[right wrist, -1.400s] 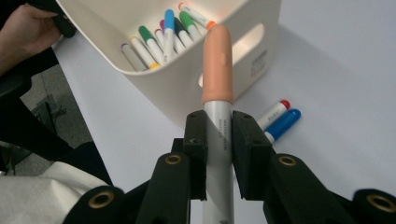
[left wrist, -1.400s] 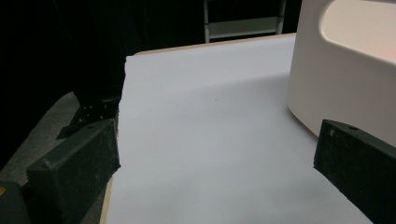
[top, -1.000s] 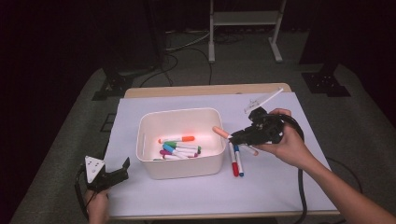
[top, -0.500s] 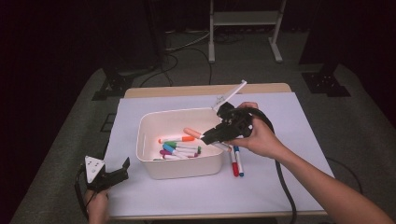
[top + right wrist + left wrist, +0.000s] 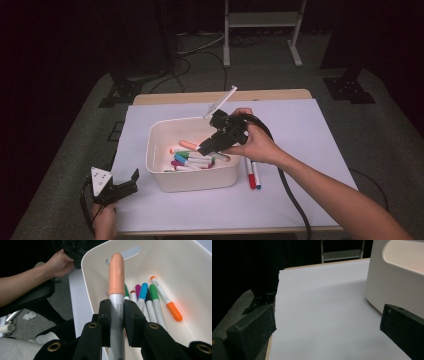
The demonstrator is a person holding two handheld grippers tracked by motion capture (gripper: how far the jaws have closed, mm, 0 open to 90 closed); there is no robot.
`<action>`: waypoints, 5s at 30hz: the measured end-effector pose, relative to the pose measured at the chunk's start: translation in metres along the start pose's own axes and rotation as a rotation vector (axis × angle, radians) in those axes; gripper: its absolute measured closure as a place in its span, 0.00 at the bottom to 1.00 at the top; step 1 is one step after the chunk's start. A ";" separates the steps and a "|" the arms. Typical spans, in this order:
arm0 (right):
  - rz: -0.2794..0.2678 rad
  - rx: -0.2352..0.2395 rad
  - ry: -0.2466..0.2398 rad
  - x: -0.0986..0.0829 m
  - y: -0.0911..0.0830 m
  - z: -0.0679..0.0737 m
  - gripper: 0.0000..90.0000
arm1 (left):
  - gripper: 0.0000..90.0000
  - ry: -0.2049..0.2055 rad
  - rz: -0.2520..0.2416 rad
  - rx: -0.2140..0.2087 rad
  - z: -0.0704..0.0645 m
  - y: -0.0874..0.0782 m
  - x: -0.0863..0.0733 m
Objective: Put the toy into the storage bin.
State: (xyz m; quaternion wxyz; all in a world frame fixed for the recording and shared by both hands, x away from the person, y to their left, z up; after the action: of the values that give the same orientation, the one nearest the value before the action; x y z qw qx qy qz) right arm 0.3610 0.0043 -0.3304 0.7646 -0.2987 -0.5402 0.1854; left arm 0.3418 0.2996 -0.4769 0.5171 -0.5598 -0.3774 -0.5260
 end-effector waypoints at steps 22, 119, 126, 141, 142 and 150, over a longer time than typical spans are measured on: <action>0.099 0.058 -0.020 0.000 0.061 -0.016 0.84 | 0.00 -0.002 -0.002 -0.003 0.000 0.000 0.000; 0.011 -0.262 0.258 -0.175 -0.036 -0.094 0.59 | 0.00 -0.002 0.002 -0.001 0.000 0.000 0.000; 0.026 -0.279 0.281 -0.185 -0.020 -0.101 0.59 | 0.00 -0.002 0.002 -0.001 0.000 0.000 0.000; 0.021 -0.359 0.323 -0.193 -0.006 -0.116 0.62 | 0.00 -0.003 0.002 -0.002 0.000 0.000 0.000; 0.024 -0.369 0.320 -0.194 -0.006 -0.117 0.62 | 0.00 -0.003 0.002 -0.002 0.000 0.000 0.000; 0.046 -0.405 0.326 -0.202 -0.004 -0.120 0.61 | 0.00 -0.001 -0.001 -0.003 0.000 0.000 0.000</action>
State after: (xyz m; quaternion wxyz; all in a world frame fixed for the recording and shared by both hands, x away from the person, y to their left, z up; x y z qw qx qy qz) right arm 0.4032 -0.1522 -0.5012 0.7617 -0.4839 -0.4290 0.0404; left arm 0.3420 0.2995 -0.4771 0.5160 -0.5605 -0.3772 -0.5266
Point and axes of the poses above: each handheld gripper's, and its own axes: y roughly forward along the jaws, x roughly out of its top, z roughly to its left, the point moved 8 cm from there along y, roughly forward along the jaws, and after that the axes turned 6 degrees about -z, right-handed, at the moved point
